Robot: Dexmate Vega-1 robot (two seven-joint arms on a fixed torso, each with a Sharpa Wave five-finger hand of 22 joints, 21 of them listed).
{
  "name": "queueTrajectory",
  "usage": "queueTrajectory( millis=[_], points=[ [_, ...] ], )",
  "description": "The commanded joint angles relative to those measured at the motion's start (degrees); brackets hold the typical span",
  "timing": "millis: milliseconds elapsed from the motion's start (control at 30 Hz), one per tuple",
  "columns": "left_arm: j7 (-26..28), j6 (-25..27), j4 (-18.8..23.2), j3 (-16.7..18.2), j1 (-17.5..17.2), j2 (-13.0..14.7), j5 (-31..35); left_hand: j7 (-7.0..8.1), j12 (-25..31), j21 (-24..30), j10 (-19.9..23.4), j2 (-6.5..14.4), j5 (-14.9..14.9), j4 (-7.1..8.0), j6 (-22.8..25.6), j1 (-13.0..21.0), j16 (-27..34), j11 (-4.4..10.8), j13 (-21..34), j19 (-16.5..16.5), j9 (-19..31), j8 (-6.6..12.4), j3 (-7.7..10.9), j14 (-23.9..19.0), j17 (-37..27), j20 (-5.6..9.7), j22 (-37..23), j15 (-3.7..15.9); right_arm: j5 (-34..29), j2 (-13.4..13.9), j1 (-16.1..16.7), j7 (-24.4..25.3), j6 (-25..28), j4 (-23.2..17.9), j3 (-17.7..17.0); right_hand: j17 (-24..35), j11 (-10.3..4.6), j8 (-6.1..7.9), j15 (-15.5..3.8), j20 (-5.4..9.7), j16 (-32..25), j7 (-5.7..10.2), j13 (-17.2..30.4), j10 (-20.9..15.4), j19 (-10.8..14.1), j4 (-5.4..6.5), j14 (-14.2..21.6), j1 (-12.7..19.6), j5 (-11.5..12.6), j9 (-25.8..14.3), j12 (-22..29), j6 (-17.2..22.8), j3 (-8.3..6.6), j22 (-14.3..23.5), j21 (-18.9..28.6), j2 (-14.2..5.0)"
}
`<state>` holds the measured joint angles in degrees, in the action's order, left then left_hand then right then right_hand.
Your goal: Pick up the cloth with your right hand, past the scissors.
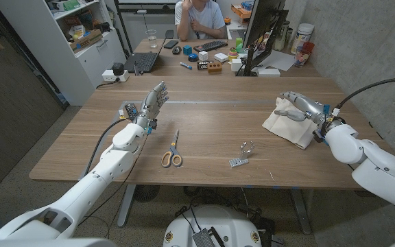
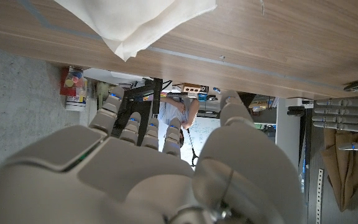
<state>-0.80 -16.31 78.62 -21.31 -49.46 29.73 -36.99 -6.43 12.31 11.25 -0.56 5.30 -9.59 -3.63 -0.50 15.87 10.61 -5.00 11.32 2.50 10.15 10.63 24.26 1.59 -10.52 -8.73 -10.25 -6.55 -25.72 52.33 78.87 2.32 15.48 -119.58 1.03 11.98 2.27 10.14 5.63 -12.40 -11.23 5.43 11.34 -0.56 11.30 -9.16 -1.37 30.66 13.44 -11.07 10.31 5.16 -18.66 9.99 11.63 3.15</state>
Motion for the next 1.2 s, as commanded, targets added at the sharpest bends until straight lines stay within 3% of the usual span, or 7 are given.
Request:
queueTrajectory(
  millis=[33, 233, 400, 567, 833, 1067, 1200],
  points=[
    [0.4, -0.4, 0.2, 0.4, -0.8, 0.1, -0.2, -0.03, 0.2, 0.3, -0.2, 0.3, -0.4, -0.41, 0.4, 0.2, 0.3, -0.24, 0.3, 0.0, 0.2, 0.28, 0.19, 0.1, -0.1, -0.25, -0.2, -0.26, -4.2, 3.4, 0.3, -2.7, 6.0, -2.5, 1.3, 0.1, 0.99, -0.08, 1.29, 0.01, -0.1, -0.15, 0.4, 1.9, 1.2, 0.35, -0.6, -0.3, 1.1, -0.3, 0.1, -2.0, 0.85, 0.2, 0.3, 1.81],
    [0.6, -0.6, 0.8, 0.6, -1.0, 0.4, 0.1, 0.03, 0.2, 0.3, -0.1, 0.3, -0.4, -0.47, 0.4, 0.1, 0.3, -0.13, 0.3, 0.0, 0.2, 0.26, 0.19, 0.1, -0.1, -0.26, -0.2, -0.29, -7.3, 6.7, -2.9, -7.7, 12.1, -3.4, 5.4, 0.1, 2.01, -0.09, 3.89, -0.11, 0.3, -1.0, 0.4, 7.5, 3.7, 0.61, -3.5, -0.7, 3.4, -0.3, -0.3, -6.5, 2.19, 0.2, 0.6, 4.13],
    [0.5, -0.7, 1.0, 0.8, -1.2, 0.5, -0.2, 0.0, 0.2, 0.3, -0.1, 0.3, -0.4, -0.5, 0.4, 0.1, 0.3, -0.18, 0.3, 0.0, 0.2, 0.25, 0.19, 0.1, -0.1, -0.35, -0.2, -0.26, -4.4, 7.7, -3.3, -9.2, 11.6, -2.5, 4.6, 0.1, 2.15, 0.03, 4.43, -0.15, 0.2, -1.28, 0.5, 8.1, 4.0, 0.62, -3.9, -0.7, 4.0, -0.3, -0.1, -7.2, 2.52, 0.2, 0.5, 4.62],
    [1.0, -0.7, 1.2, 0.9, -1.6, 0.6, -0.1, 0.08, 0.2, 0.3, -0.1, 0.3, -0.4, -0.53, 0.5, 0.1, 0.3, -0.16, 0.3, -0.1, 0.2, 0.27, 0.2, 0.1, -0.1, -0.44, -0.2, -0.24, -5.0, 11.0, -5.1, -14.1, 15.1, -3.7, 5.8, 0.1, 2.16, 0.18, 4.84, -0.14, 0.0, -1.34, 0.5, 8.0, 4.3, 0.66, -3.6, -0.8, 4.3, -0.3, 0.1, -7.3, 2.8, 0.2, 0.5, 4.99],
    [1.3, -0.7, 1.6, 1.0, -2.2, 0.6, -0.2, 0.07, 0.2, 0.3, -0.1, 0.3, -0.4, -0.59, 0.6, 0.1, 0.4, -0.12, 0.3, -0.1, 0.2, 0.29, 0.21, 0.0, -0.1, -0.56, -0.2, -0.29, -3.9, 14.0, -6.4, -19.1, 18.3, -4.0, 7.1, -0.1, 2.94, 0.08, 5.49, -0.21, 0.4, -2.08, 0.4, 10.5, 5.3, 0.91, -6.1, -1.5, 5.9, -0.2, 0.1, -9.6, 4.46, 0.2, 0.3, 6.41],
    [1.8, -0.7, 1.9, 1.0, -2.3, 0.6, 0.0, 0.12, 0.2, 0.3, -0.1, 0.3, -0.4, -0.64, 0.4, 0.0, 0.3, -0.02, 0.3, -0.1, 0.2, 0.21, 0.23, 0.0, -0.1, -0.84, -0.2, -0.31, -4.7, 18.0, -11.5, -24.6, 19.7, -3.8, 12.9, -0.2, 3.39, -0.22, 6.01, -0.21, 0.4, -3.02, 0.3, 13.2, 5.9, 1.15, -7.6, -1.9, 7.1, -0.1, 0.0, -13.0, 5.74, 0.2, 0.1, 6.55],
    [1.7, -0.6, 2.1, 0.9, -2.4, 0.5, -0.1, 0.12, 0.2, 0.3, -0.1, 0.3, -0.4, -0.68, 0.5, 0.0, 0.4, -0.08, 0.3, -0.1, 0.2, 0.22, 0.25, -0.1, -0.1, -0.91, -0.2, -0.33, -4.3, 19.7, -13.2, -24.7, 19.4, -3.7, 15.1, -0.2, 3.5, -0.25, 6.0, -0.19, 0.4, -3.0, 0.3, 13.8, 6.2, 1.18, -8.1, -1.9, 7.4, -0.1, -0.1, -13.8, 5.97, 0.2, 0.1, 6.47]
  ],
)
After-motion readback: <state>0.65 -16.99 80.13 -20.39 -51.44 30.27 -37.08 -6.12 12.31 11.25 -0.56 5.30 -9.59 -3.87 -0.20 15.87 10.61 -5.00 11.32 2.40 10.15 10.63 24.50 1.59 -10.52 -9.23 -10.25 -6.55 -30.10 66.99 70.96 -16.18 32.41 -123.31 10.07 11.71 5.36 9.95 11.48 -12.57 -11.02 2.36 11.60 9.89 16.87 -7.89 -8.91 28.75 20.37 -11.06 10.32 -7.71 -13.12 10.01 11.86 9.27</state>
